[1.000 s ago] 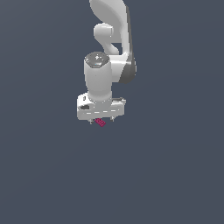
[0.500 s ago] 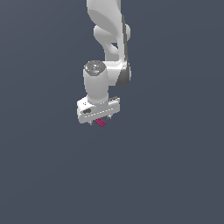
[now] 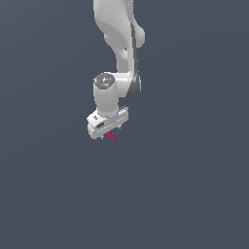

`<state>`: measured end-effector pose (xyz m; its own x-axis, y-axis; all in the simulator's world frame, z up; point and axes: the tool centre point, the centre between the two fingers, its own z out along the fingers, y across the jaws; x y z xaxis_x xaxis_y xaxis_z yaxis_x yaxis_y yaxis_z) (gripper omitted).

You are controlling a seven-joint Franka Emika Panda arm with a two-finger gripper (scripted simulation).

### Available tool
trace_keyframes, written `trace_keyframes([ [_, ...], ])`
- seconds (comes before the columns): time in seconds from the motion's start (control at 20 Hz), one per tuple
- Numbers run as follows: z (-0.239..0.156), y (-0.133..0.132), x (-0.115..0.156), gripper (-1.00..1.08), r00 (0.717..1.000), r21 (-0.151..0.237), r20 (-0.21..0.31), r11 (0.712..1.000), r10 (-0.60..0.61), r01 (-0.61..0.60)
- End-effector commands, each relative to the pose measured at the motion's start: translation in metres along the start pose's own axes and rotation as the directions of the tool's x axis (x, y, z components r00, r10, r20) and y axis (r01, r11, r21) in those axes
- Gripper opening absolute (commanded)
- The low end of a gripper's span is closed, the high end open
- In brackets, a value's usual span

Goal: Pick up the object and move it to a goal position.

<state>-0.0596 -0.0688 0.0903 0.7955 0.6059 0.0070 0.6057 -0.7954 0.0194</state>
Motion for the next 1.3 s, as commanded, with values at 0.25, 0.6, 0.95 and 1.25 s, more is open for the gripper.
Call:
trace_keyframes([
  [0.25,0.018,-0.010,-0.018,1.00,0.989,0.013,0.003,0.989,-0.146,0.146],
  [0.6,0.026,-0.015,-0.026,1.00,0.977,0.019,0.003,0.977,-0.214,0.213],
  [0.95,0.029,-0.016,-0.027,1.00,0.976,0.020,0.003,0.975,-0.219,0.219],
  [1.25,0.046,-0.017,-0.028,1.00,0.975,0.020,0.003,0.975,-0.221,0.221],
])
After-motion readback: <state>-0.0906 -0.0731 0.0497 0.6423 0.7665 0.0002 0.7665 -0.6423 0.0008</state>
